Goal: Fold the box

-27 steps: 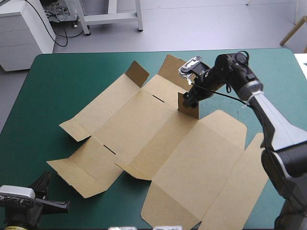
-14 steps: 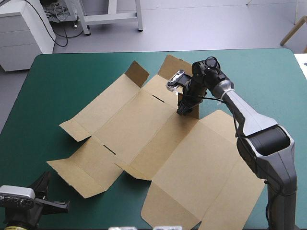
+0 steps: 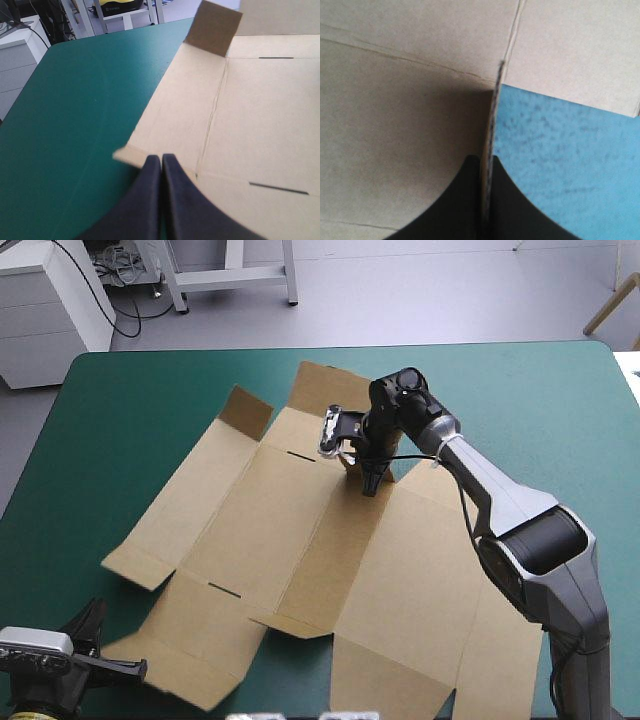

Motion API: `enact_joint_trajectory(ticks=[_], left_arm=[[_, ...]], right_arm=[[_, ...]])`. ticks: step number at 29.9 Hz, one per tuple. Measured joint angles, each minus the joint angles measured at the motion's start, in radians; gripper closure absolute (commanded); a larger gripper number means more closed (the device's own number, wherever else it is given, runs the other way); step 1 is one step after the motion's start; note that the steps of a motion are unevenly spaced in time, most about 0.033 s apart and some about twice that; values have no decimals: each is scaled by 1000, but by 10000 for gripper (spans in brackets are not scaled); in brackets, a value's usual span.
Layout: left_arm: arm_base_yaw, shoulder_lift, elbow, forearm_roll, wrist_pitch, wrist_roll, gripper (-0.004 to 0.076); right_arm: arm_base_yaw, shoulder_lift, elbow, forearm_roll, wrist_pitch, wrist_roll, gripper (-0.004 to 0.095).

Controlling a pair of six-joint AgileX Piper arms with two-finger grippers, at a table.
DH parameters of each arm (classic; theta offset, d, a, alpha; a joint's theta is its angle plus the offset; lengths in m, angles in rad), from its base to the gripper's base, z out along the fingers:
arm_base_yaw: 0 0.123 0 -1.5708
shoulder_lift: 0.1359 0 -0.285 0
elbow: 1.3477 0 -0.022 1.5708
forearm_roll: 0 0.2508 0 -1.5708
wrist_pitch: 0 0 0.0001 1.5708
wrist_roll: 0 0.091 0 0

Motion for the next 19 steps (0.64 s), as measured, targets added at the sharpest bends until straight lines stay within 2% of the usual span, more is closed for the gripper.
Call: enact_joint_trajectory(ticks=[9, 13, 19], left_arm=[[0, 0, 0, 0, 0, 0, 734], [0, 0, 0, 0, 0, 0, 734], [0, 0, 0, 0, 0, 0, 734]], right_arm=[[103, 4, -19, 32, -84, -207, 928], [114, 24, -21, 37, -116, -219, 928], [114, 56, -22, -9, -149, -163, 928]])
